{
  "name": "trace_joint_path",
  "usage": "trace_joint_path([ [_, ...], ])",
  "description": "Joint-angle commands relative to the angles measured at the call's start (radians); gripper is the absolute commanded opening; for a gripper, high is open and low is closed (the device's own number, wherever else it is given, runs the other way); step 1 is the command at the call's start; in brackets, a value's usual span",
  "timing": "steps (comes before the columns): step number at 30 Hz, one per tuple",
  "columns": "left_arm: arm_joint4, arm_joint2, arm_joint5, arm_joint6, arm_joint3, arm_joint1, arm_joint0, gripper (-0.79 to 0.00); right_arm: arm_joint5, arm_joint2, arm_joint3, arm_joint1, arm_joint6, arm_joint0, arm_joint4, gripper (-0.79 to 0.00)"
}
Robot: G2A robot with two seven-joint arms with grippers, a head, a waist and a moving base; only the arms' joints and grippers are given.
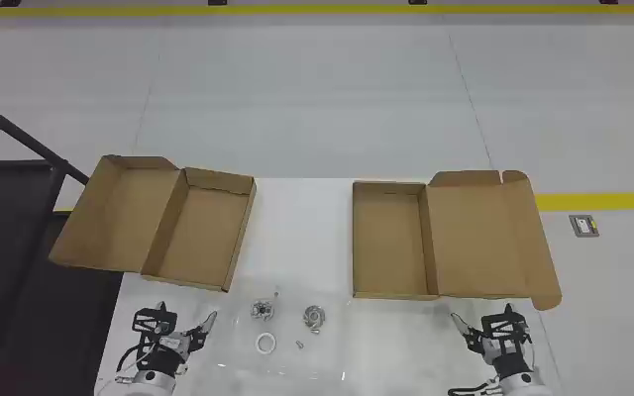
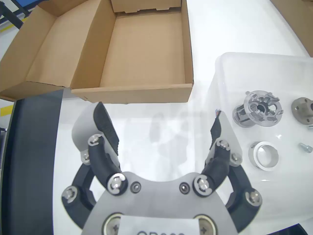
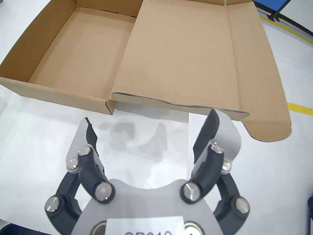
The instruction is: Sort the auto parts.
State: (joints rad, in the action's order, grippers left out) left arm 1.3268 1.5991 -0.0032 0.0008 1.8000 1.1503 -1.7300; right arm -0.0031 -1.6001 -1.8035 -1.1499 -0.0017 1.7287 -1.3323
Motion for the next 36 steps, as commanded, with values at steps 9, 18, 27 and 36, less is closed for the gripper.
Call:
trace_joint_path([
  [9, -0.151, 0.080, -0.201, 0.116, 0.027, -0.004, -0.055, 0.000, -0.195, -0.011, -0.193, 0.012, 0.118, 0.020, -0.073, 0.000],
  [18, -0.227, 0.132, -0.338, 0.119, 0.025, -0.010, -0.077, 0.000, -0.411, 0.020, -0.301, 0.019, 0.208, 0.006, 0.032, 0.000],
  [27, -0.227, 0.132, -0.338, 0.119, 0.025, -0.010, -0.077, 0.000, -0.411, 0.020, -0.301, 0.019, 0.208, 0.006, 0.032, 0.000],
  [36, -0.271, 0.162, -0.353, 0.110, 0.023, -0.010, -0.076, 0.000, -0.459, 0.069, -0.326, 0.021, 0.225, -0.059, -0.003, 0.000],
])
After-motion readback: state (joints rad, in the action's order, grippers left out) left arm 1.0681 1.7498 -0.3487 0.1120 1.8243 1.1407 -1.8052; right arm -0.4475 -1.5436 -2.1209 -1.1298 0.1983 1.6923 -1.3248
